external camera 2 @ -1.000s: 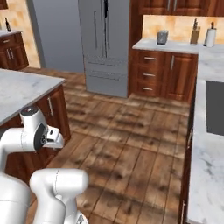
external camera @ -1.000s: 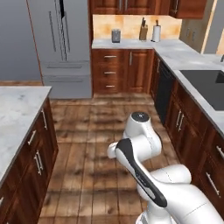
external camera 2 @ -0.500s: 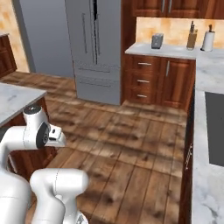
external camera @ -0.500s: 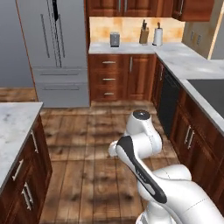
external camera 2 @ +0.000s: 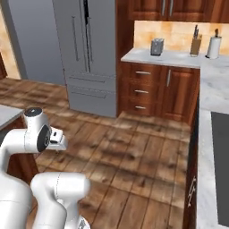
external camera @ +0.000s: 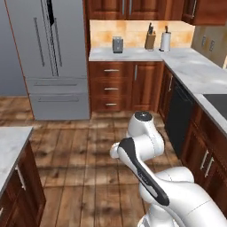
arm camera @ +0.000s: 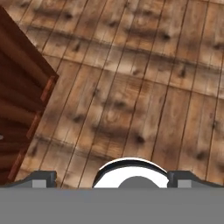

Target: There is a wine glass and glass cup on the dining counter. Place the wine bottle next to the wine glass and the juice bottle next to the glass cup.

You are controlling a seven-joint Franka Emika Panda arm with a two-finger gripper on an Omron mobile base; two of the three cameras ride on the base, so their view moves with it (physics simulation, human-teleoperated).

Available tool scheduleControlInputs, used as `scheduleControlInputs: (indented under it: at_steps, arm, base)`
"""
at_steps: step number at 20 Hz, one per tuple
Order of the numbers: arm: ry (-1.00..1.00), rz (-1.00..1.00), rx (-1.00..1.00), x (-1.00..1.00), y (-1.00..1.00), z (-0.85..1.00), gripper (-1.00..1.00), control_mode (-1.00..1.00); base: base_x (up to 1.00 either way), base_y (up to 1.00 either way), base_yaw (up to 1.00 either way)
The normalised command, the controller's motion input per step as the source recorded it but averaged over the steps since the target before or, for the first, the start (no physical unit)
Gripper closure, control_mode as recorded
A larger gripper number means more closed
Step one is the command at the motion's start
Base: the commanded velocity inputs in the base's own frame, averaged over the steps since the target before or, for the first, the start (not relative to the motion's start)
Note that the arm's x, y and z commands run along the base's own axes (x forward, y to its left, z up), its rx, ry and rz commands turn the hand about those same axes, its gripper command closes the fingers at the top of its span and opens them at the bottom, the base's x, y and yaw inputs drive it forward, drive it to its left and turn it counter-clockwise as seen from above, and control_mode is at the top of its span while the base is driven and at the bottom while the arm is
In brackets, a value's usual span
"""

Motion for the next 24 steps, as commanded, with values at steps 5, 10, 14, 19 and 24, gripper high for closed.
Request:
scheduleControlInputs:
  at_steps: [5, 10, 14, 19, 24]
  arm:
    - [0.0, 0.0, 0.0, 0.0, 0.0, 0.0, -1.0, 1.0]
    - [0.0, 0.0, 0.0, 0.0, 0.0, 0.0, -1.0, 1.0]
    - [0.0, 0.0, 0.0, 0.0, 0.0, 0.0, -1.0, 1.0]
    - [0.0, 0.0, 0.0, 0.0, 0.0, 0.0, -1.0, 1.0]
    - [0.0, 0.0, 0.0, 0.0, 0.0, 0.0, -1.0, 1.0]
  base:
    - [0.94, 0.08, 0.0]
    - [0.94, 0.09, 0.03]
    - [0.94, 0.09, 0.1]
    - [0.93, 0.1, 0.18]
    - [0.87, 0.1, 0.23]
